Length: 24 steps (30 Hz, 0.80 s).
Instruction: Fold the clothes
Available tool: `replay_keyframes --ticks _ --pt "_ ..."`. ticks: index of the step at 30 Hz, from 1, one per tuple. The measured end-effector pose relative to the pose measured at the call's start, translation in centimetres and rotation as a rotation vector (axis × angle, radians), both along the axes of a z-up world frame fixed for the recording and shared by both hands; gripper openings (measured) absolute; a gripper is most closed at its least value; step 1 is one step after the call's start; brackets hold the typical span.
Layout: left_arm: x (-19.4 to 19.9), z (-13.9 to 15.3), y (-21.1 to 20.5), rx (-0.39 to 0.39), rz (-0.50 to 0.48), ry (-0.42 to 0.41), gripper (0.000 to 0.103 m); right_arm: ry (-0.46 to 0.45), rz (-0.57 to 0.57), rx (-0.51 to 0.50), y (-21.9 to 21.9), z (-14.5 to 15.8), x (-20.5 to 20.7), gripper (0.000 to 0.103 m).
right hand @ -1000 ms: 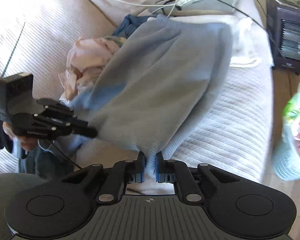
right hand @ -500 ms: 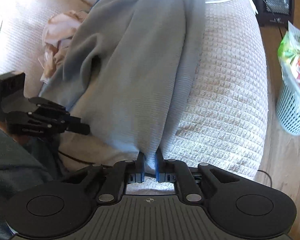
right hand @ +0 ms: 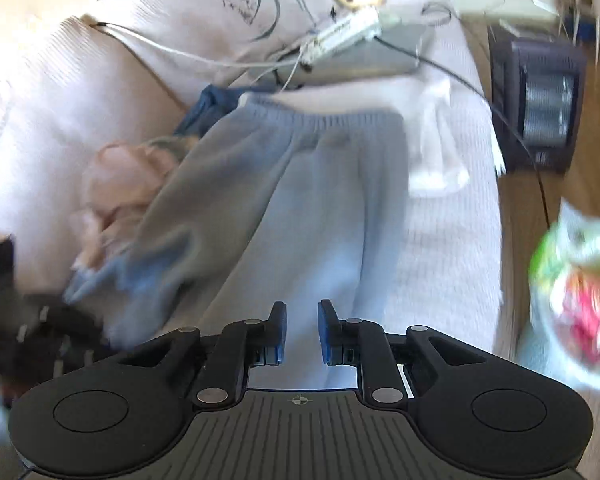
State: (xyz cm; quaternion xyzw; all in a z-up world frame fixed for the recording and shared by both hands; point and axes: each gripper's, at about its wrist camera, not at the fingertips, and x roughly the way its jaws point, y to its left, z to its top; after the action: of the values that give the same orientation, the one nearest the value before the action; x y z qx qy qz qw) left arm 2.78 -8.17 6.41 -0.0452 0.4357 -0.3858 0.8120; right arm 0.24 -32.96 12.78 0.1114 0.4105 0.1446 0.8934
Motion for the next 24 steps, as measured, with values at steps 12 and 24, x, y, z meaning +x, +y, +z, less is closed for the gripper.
replay_keyframes --ticks 12,24 --pt "1.7 -4.1 0.1 -0.018 0.119 0.127 0.002 0.033 -0.138 -0.067 0.6 -4.6 6.7 0.017" --pt "-8.6 6.6 9.6 0.063 0.29 -0.104 0.049 -0.116 0.21 -0.303 5.9 5.6 0.9 0.04"
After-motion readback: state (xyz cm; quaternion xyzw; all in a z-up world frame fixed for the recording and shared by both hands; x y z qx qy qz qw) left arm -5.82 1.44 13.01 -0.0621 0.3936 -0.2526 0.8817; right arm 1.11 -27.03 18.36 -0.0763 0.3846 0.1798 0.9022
